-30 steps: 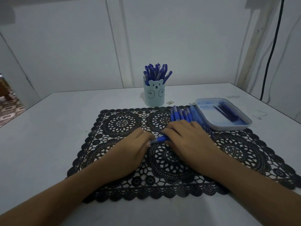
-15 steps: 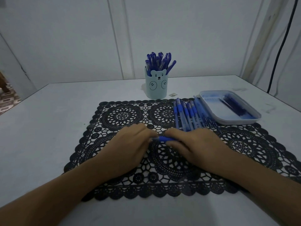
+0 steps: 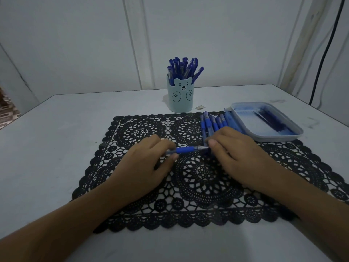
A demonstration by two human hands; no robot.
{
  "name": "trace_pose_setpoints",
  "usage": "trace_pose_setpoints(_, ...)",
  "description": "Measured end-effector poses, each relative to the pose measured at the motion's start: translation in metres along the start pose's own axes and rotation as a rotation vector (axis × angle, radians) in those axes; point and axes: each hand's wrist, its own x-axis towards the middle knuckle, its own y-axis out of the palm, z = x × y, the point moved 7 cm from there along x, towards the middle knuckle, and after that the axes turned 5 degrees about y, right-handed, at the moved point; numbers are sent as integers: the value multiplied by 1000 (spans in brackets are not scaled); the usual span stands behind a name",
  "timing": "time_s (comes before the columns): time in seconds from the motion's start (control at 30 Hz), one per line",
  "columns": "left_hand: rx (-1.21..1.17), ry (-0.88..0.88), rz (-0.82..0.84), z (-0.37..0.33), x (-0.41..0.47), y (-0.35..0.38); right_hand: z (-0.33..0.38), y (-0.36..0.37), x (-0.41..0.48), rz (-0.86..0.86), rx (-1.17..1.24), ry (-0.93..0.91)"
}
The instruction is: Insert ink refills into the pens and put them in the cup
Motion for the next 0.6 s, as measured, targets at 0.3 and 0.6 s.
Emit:
trace_pose_setpoints(0.3, 88, 10, 7, -8, -1, -7, 7, 3, 0, 109, 214, 30)
trace_pose_setpoints(0.6, 77, 4, 17, -9, -2, -7, 10, 0, -2, 113, 290, 33)
